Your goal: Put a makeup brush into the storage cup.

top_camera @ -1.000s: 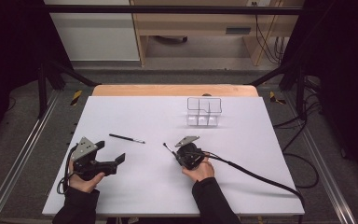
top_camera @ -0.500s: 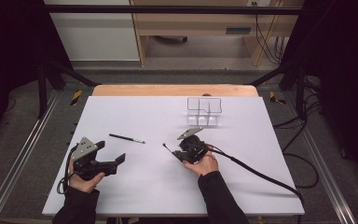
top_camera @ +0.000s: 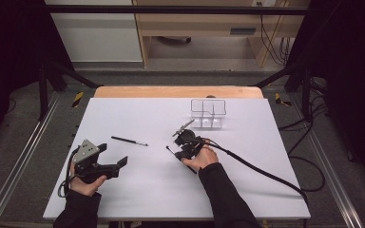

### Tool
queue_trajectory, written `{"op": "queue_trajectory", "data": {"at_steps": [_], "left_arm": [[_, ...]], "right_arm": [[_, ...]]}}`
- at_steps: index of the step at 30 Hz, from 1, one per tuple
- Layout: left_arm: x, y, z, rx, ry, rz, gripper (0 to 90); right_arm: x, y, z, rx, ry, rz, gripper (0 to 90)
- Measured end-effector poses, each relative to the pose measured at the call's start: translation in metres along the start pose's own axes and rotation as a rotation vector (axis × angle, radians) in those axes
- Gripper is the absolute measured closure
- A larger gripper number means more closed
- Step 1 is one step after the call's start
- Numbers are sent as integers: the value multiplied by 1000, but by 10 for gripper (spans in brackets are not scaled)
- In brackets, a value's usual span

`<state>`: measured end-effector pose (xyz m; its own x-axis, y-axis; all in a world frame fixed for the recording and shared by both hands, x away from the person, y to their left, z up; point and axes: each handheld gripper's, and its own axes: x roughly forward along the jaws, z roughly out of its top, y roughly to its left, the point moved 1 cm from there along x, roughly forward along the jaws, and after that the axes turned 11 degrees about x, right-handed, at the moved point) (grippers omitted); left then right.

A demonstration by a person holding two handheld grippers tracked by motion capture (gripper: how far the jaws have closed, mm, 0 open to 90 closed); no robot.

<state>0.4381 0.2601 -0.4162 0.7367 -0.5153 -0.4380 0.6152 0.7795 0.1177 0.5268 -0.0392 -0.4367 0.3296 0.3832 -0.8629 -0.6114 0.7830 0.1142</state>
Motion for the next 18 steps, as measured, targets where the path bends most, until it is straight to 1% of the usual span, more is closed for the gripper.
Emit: {"op": "queue_trajectory", "data": {"at_steps": [4,6,9,13,15,18], "left_arm": [[0,0,0,-2,0,0,55],[0,0,0,-2,0,0,55],[-1,1,0,-3,-1,1,55],[0,1,0,-2,0,0,55],[0,0,0,-2,1,0,55],[0,0,0,-1,2,-1,56]], "right_arm": [[6,2,4,-6,35,-5,612],[9,3,6,-14,58,-15,613],[14,3,7,-6,83,-8,618],[20,2,6,-7,117,-21,629],[22,2,6,-17,129,-22,645],[25,2,5,-9,136,-23,672]]}}
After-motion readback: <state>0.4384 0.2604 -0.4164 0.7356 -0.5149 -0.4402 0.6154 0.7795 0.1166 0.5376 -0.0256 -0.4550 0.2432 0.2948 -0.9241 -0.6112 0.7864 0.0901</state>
